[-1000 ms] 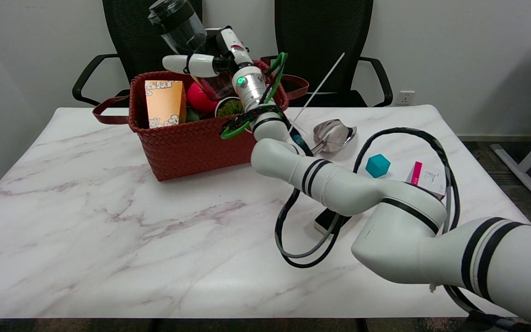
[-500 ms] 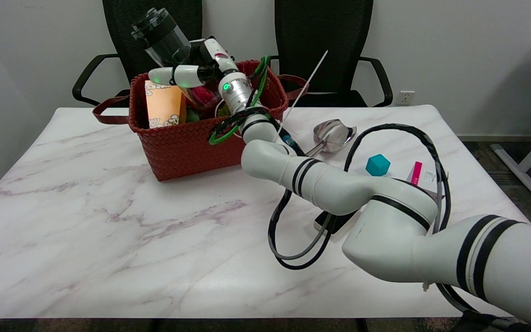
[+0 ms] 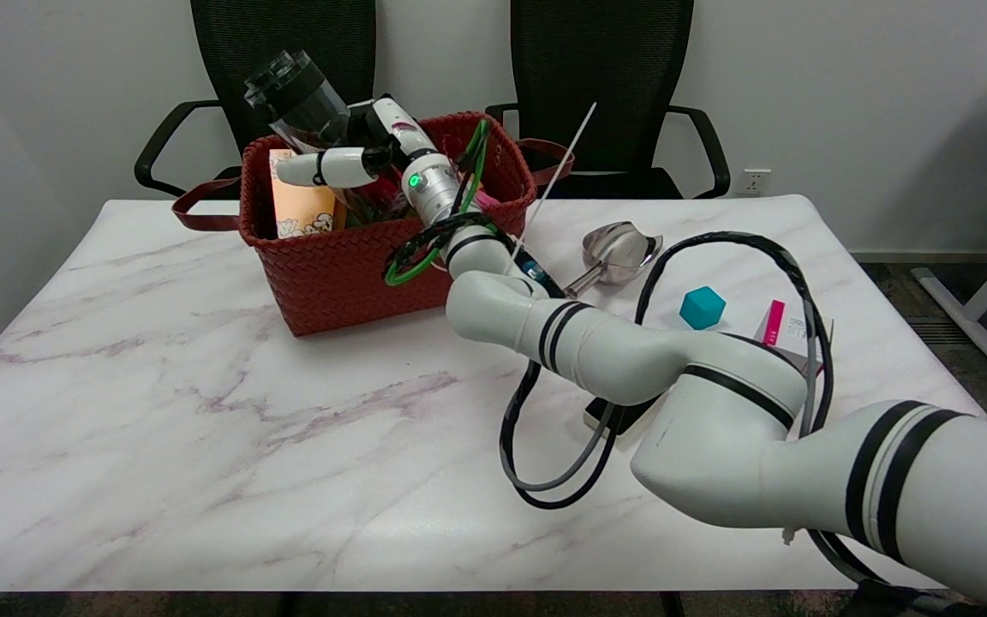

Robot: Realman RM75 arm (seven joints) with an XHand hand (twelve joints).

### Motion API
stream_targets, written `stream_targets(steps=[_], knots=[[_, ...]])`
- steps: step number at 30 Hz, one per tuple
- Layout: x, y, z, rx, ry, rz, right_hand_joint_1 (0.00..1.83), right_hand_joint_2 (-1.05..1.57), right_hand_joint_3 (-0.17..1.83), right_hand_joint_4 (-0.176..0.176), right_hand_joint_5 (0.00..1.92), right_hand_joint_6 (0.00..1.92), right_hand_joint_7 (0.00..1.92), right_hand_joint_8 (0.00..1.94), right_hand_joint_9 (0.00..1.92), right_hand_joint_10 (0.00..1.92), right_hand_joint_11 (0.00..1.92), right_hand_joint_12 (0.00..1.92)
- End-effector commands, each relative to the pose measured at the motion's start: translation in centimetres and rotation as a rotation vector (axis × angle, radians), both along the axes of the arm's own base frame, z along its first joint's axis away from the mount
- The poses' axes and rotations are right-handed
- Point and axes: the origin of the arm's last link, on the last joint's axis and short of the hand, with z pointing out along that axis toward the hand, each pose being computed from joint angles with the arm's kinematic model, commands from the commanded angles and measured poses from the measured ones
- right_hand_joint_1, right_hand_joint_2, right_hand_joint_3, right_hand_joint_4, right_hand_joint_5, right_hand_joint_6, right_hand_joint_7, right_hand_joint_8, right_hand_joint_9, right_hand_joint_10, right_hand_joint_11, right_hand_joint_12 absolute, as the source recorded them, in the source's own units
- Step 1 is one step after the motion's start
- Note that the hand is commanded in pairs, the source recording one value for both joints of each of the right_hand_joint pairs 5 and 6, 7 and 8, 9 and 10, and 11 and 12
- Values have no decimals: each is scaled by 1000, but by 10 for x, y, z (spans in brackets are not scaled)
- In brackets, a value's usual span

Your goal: Place the black bottle into the brown storage basket.

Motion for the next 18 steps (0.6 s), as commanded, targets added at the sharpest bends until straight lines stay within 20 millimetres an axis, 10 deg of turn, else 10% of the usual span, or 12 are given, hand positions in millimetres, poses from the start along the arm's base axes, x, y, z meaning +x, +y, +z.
stream_targets(steps=[1, 7, 13, 15, 16, 18], knots=[[-18, 1, 7, -9, 7, -62, 841, 699, -175, 0, 690, 690, 721, 721, 559, 559, 142, 142], [-21, -1, 1, 28, 0, -109, 803, 535, -175, 0, 90, 90, 324, 324, 255, 255, 48, 48], [-15, 0, -2, 35, -16, -87, 702, 504, -175, 0, 0, 0, 212, 212, 119, 119, 4, 4], [33, 2, -44, 138, -31, 29, 686, 521, -175, 0, 0, 0, 207, 207, 113, 113, 10, 10], [-12, 0, 1, 32, -35, -77, 674, 536, -175, 0, 0, 0, 206, 206, 112, 112, 21, 21], [-9, 0, 1, 36, -51, -65, 623, 576, 39, 0, 0, 0, 194, 194, 72, 72, 32, 32]])
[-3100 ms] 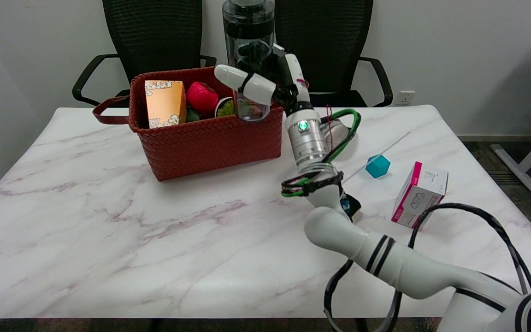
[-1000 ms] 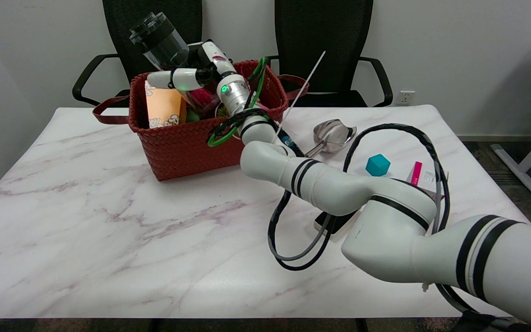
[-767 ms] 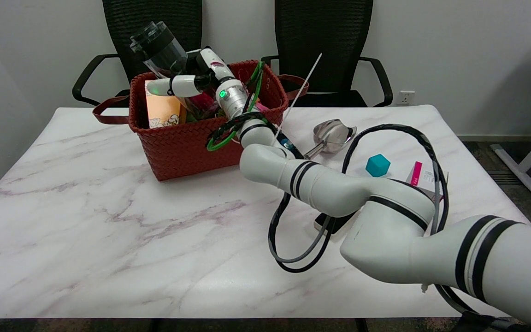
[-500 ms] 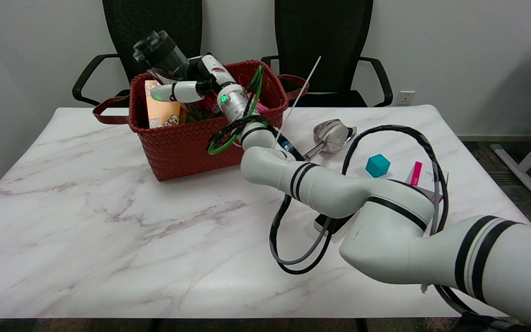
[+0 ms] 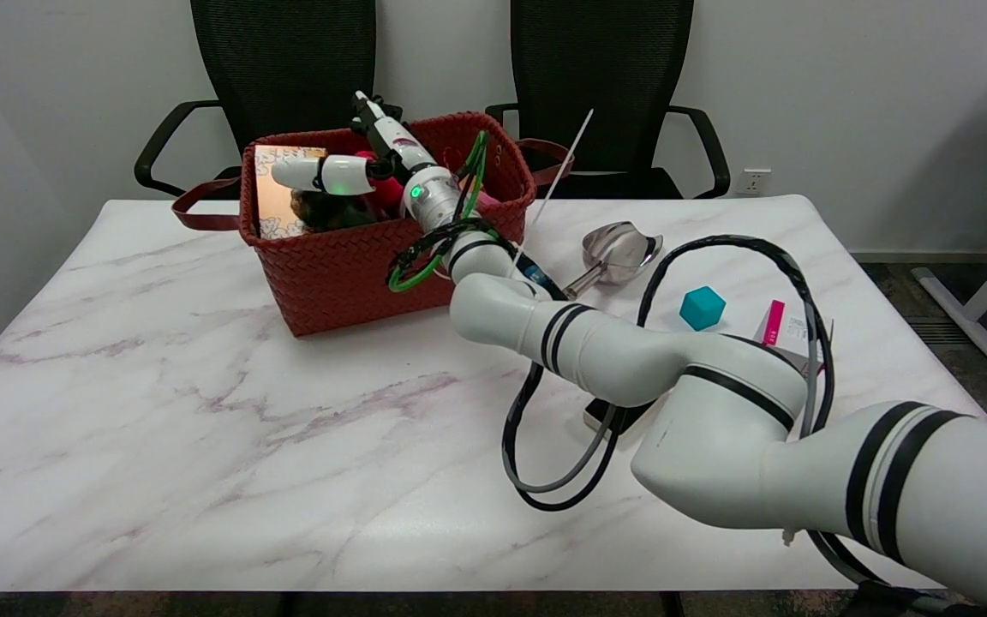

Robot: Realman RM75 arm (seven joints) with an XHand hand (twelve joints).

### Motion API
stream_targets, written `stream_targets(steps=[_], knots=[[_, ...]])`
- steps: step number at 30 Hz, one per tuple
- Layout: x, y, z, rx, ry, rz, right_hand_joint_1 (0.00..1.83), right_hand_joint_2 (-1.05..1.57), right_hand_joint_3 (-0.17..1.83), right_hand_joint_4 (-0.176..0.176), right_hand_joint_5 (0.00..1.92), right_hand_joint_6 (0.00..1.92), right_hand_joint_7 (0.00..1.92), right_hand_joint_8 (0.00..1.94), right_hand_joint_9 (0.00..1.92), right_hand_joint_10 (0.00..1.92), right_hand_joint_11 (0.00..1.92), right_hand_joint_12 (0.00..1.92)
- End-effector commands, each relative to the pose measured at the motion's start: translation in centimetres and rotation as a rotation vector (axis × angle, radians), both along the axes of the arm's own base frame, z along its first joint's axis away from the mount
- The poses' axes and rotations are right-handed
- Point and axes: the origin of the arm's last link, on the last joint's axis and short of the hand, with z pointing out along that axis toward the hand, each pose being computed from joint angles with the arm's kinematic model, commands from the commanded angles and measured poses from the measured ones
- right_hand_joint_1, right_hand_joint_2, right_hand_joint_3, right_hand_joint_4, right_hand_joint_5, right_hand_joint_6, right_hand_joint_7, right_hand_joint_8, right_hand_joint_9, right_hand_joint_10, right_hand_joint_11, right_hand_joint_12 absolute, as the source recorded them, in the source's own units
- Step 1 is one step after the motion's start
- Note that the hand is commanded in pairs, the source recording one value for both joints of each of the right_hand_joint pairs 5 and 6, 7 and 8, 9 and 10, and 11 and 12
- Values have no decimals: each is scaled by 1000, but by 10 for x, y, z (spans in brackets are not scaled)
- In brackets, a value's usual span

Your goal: Place the black bottle into the brown storage basket.

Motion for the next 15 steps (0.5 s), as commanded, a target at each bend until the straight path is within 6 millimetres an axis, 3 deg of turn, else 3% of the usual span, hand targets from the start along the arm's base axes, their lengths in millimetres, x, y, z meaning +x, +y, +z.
stream_targets(steps=[1, 7, 12, 15], knots=[[8, 1, 1, 19, -57, 11, 608, 586, 113, 0, 0, 0, 187, 187, 56, 56, 29, 29], [38, 6, 22, -2, -120, 143, 602, 596, 200, 0, 0, 0, 160, 160, 63, 63, 50, 50], [65, 22, 62, -37, -200, 267, 612, 638, 181, 0, 0, 0, 173, 173, 105, 105, 92, 92], [65, 39, 96, -82, -293, 304, 620, 686, 154, 0, 0, 0, 180, 180, 122, 122, 112, 112]])
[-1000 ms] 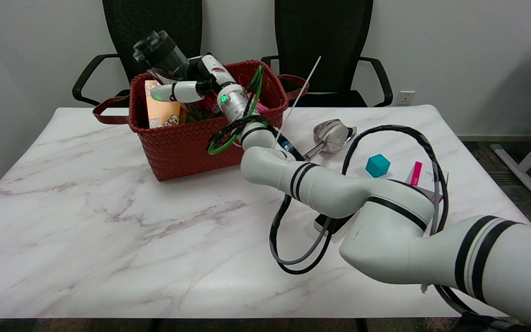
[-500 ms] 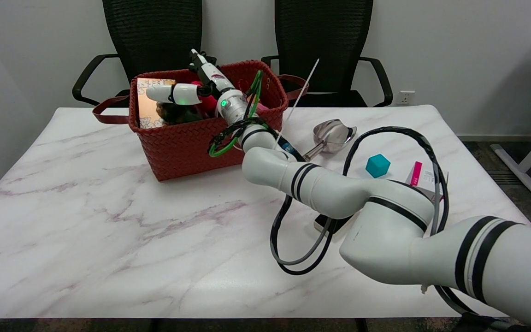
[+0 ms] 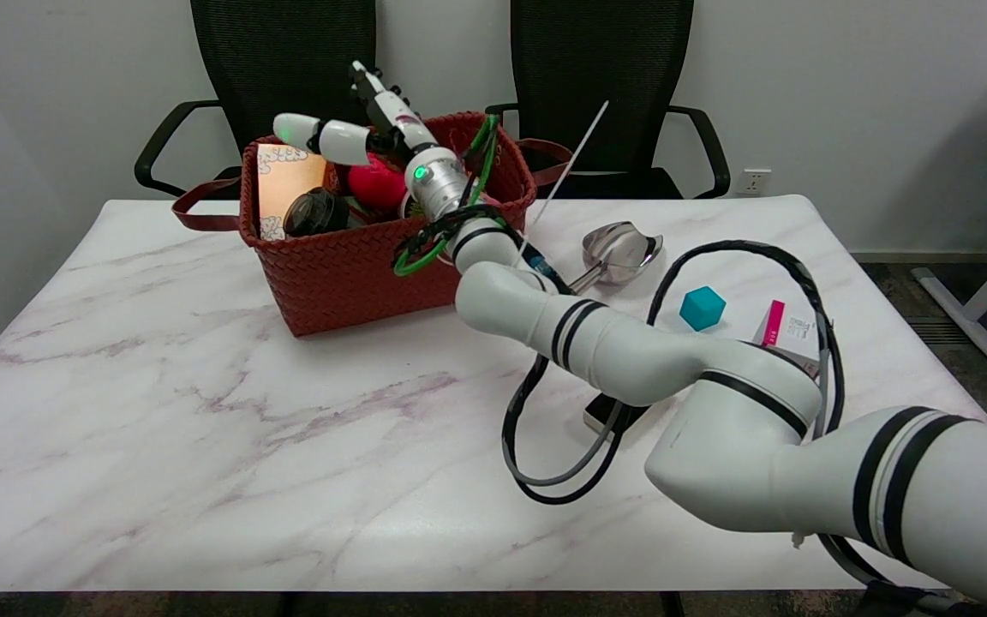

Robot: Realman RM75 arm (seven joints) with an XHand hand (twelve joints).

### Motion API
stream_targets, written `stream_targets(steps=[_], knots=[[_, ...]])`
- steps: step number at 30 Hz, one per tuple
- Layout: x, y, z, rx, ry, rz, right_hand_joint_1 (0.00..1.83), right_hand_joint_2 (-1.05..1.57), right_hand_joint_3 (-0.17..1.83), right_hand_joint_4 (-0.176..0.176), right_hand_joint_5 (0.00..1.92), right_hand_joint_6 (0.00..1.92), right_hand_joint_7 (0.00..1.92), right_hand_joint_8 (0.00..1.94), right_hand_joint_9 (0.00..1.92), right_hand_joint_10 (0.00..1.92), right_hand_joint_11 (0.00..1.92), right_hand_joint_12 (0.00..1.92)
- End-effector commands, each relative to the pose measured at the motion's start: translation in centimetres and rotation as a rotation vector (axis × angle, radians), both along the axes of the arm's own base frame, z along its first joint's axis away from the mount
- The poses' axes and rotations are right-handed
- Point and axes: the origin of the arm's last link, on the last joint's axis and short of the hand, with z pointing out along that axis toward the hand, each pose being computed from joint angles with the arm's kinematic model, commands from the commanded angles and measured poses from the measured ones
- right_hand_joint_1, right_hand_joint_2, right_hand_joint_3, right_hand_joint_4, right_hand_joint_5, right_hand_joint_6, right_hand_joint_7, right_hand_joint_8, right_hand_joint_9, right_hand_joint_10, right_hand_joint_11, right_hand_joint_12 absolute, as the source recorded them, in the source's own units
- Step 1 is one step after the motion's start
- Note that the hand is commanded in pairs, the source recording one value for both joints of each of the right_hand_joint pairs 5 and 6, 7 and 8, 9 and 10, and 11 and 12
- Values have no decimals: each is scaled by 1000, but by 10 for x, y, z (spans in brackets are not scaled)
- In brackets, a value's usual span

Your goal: Place the black bottle into the brown storage basket.

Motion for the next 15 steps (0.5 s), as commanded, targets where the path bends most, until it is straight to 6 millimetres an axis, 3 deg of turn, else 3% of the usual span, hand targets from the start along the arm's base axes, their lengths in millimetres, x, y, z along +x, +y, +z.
stream_targets(steps=[1, 5, 12, 14, 15], knots=[[46, 44, 102, -114, -243, 254, 620, 696, 154, 0, 0, 0, 181, 181, 124, 124, 114, 114], [44, 76, 138, -193, -255, 348, 680, 715, -168, 0, 0, 0, 192, 192, 136, 136, 130, 130], [43, 131, 181, -354, -221, 493, 763, 729, -175, 0, 0, 0, 204, 204, 141, 141, 140, 140], [69, 162, 150, -290, -305, 602, 773, 720, -175, 0, 0, 0, 211, 211, 152, 152, 150, 150], [43, 156, 186, -409, -174, 530, 777, 716, -175, 0, 0, 0, 214, 214, 159, 159, 163, 163]])
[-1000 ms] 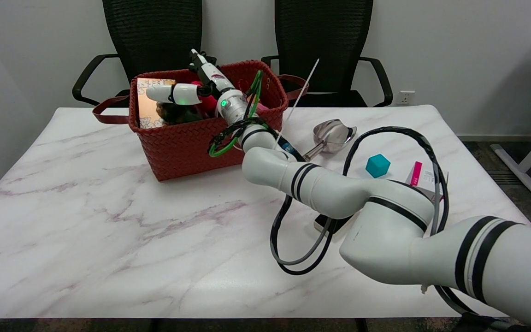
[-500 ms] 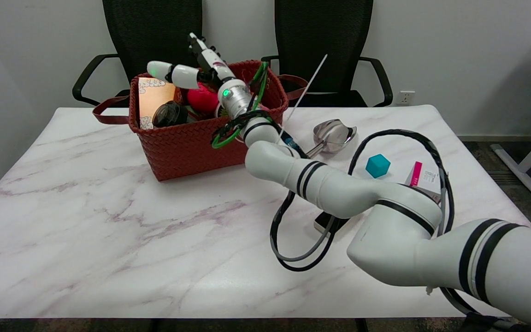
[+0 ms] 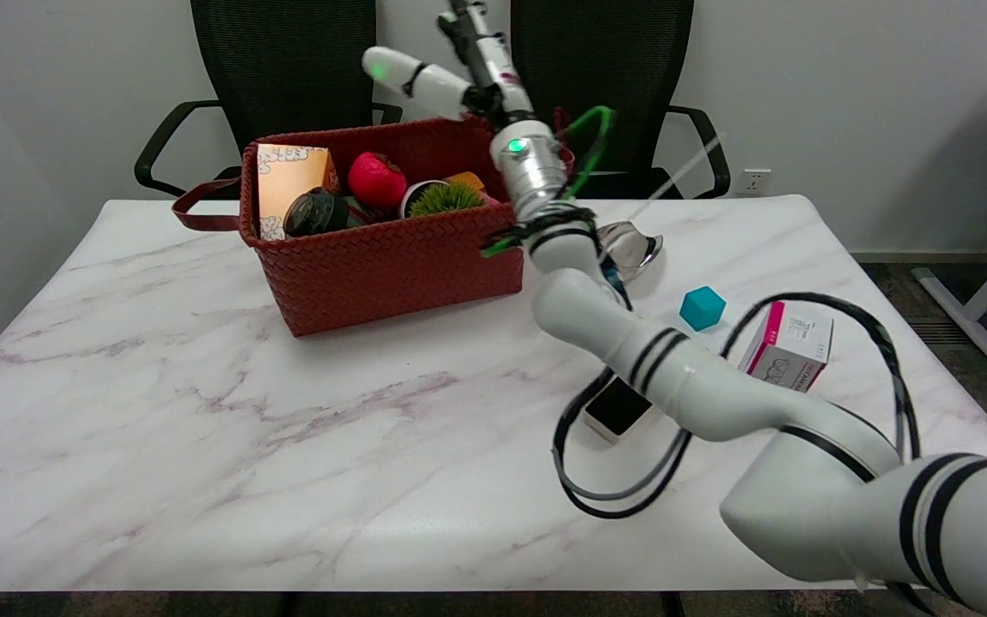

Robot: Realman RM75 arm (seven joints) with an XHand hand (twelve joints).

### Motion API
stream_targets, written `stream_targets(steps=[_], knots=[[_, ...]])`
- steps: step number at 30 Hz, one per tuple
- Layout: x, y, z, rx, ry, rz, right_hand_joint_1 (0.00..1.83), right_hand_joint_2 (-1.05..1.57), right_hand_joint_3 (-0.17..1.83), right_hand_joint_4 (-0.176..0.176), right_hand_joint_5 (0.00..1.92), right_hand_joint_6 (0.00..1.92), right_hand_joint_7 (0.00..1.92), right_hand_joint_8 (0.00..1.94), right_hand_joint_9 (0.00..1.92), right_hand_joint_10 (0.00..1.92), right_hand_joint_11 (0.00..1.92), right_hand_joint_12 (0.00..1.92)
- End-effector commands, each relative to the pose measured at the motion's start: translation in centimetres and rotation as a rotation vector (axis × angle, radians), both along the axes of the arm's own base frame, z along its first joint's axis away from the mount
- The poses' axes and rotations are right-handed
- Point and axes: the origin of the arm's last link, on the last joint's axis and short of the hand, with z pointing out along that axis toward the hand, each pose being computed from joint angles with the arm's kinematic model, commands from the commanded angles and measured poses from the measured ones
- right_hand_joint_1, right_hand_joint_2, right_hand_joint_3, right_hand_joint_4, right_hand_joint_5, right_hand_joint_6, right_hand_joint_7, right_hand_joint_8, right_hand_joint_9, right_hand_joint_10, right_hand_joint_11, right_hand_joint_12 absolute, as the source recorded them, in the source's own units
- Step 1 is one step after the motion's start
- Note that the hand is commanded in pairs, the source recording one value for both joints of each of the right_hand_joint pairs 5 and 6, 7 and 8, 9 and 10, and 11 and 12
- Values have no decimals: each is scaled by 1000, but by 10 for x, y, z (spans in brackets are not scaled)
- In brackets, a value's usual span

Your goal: Place the black bottle into the brown storage basket.

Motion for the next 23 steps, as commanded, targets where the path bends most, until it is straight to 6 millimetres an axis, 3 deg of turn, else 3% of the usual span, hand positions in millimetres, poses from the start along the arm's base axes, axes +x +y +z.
stream_targets(steps=[1, 11, 23], knots=[[13, 129, 113, -351, 2, 288, 778, 714, -175, 0, 0, 0, 215, 215, 166, 166, 172, 172], [7, 171, 108, -443, 55, 299, 780, 712, -175, 0, 0, 0, 226, 226, 190, 190, 203, 203], [2, 178, 88, -398, 42, 307, 754, 777, -175, 0, 0, 0, 234, 234, 196, 196, 216, 216]])
